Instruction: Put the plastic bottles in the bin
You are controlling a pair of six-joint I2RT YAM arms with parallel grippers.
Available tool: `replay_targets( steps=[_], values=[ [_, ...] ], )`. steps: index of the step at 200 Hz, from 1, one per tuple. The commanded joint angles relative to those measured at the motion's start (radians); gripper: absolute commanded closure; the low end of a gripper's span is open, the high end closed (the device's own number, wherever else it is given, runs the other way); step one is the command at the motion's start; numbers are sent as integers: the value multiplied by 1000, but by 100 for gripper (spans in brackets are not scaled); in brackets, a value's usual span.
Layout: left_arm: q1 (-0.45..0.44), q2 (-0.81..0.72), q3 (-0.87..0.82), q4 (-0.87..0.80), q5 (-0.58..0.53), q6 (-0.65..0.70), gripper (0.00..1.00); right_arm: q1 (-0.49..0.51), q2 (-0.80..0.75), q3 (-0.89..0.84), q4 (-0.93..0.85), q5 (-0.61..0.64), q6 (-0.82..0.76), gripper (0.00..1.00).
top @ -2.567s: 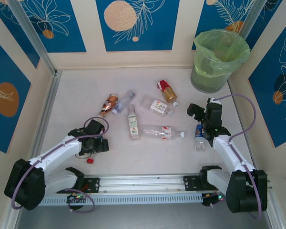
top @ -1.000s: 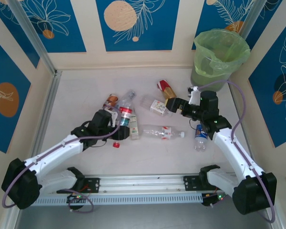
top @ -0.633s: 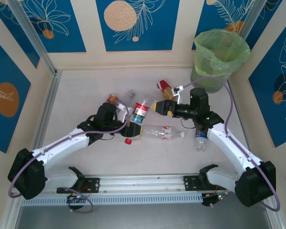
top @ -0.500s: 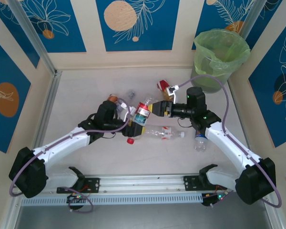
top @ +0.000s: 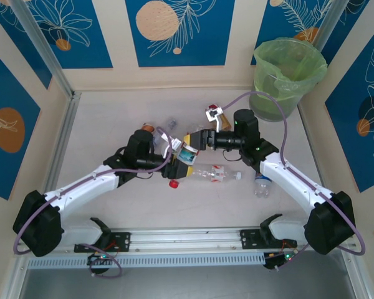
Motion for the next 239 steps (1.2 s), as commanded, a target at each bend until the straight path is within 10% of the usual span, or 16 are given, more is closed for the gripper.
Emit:
replay_targets(
  steps=[1, 90, 164, 217, 239],
  values=[
    [-14, 8, 27, 49, 42, -4, 36, -1, -5, 20, 21, -35, -15, 19],
    [-13, 36, 31, 112, 47, -34, 33, -53, -5, 13, 33, -51, 8, 39],
    [-11, -14, 30, -4, -91, 69, 0, -152, -17, 35, -35, 33, 48, 46],
    [-10, -131, -46, -26, -451, 53, 0, -328, 4, 131, -154, 105, -20, 48],
    [-11, -154, -74, -92, -765, -20, 0, -392, 20, 203, -185, 132, -55, 48]
  ],
)
